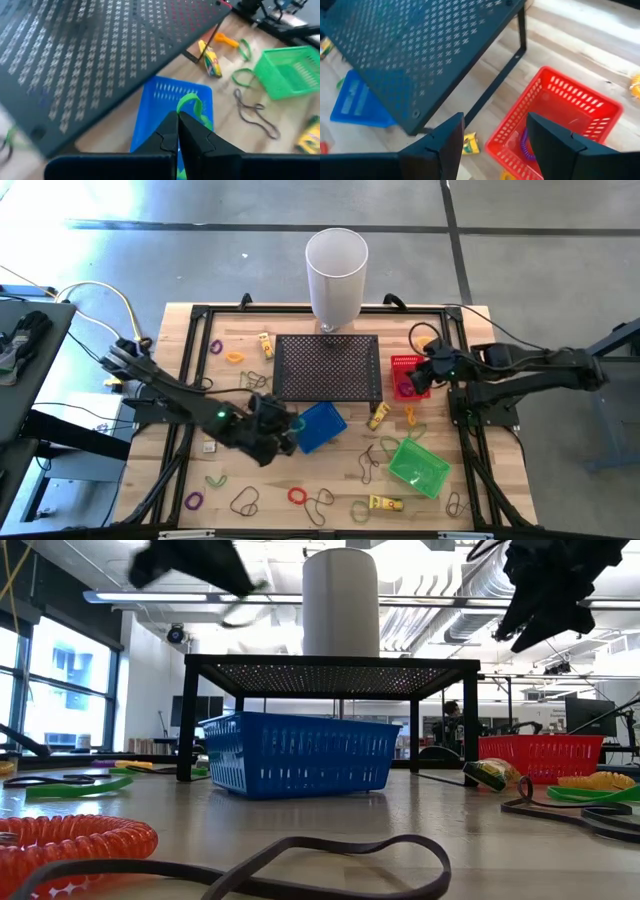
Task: Pick & Place Office Desk Supplies
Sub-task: Put the green rubber band into the blue bin
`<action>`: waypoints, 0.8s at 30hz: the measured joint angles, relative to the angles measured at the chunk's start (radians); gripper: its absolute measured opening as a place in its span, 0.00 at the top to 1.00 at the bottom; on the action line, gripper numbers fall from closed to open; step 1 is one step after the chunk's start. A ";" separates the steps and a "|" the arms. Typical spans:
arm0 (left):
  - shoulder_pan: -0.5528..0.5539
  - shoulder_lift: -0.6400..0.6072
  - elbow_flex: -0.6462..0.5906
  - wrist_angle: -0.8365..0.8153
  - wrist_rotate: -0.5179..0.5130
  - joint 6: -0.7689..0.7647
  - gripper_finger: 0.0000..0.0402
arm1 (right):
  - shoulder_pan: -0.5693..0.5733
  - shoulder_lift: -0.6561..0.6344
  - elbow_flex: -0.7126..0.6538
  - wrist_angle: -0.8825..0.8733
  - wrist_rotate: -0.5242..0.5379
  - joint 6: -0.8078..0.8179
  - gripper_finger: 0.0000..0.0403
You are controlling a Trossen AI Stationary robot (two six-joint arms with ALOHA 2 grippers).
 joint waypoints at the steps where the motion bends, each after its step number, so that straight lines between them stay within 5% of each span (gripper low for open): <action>1: 0.016 0.018 0.000 0.025 0.001 0.037 1.00 | 0.011 0.001 0.000 -0.002 0.000 0.000 0.50; 16: 0.087 0.199 0.000 0.232 0.080 0.555 1.00 | 0.097 -0.001 0.000 -0.066 0.014 -0.005 0.50; 24: 0.113 0.207 -0.001 0.242 0.120 0.571 1.00 | 0.140 -0.001 0.000 -0.070 0.014 -0.009 0.50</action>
